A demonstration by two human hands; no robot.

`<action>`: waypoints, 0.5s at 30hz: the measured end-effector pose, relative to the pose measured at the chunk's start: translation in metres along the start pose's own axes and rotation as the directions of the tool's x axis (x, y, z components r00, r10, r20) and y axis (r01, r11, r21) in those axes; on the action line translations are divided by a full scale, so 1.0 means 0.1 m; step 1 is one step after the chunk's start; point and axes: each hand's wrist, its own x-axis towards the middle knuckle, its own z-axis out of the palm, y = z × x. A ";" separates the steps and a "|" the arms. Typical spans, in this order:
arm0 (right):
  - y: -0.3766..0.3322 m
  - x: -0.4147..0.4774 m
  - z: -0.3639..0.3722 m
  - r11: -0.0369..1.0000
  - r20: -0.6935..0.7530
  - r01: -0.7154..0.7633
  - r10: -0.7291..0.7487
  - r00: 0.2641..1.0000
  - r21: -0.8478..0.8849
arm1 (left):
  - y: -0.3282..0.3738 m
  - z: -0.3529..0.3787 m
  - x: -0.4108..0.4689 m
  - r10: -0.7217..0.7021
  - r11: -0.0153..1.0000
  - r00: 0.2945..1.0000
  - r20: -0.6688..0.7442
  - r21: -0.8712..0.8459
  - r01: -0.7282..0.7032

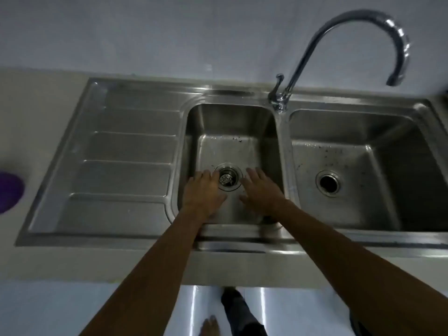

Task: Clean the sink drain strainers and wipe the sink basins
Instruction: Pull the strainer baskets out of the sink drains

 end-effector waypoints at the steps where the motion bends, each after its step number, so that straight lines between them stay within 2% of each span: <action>1: 0.04 0.18 0.07 1.000 0.026 -0.005 0.005 1.000 -0.019 | -0.03 0.09 0.15 -0.009 1.000 0.999 0.033 -0.004 0.009; 4: 0.18 0.64 0.23 0.999 0.096 -0.036 0.040 0.995 -0.040 | -0.12 0.35 0.52 -0.057 0.997 0.997 0.053 -0.043 0.059; 7: 0.26 0.98 0.42 0.989 0.113 0.019 -0.003 0.994 -0.147 | -0.19 0.60 0.80 -0.067 0.996 0.993 0.093 -0.049 0.072; 11: 0.34 1.13 0.52 0.980 0.161 0.056 -0.025 0.987 -0.192 | -0.22 0.75 1.00 -0.072 0.996 0.986 0.148 -0.044 0.080; 15: 0.35 1.11 0.55 0.984 0.107 0.064 -0.046 0.993 -0.166 | -0.20 0.78 1.09 -0.060 0.995 0.978 0.198 -0.067 0.074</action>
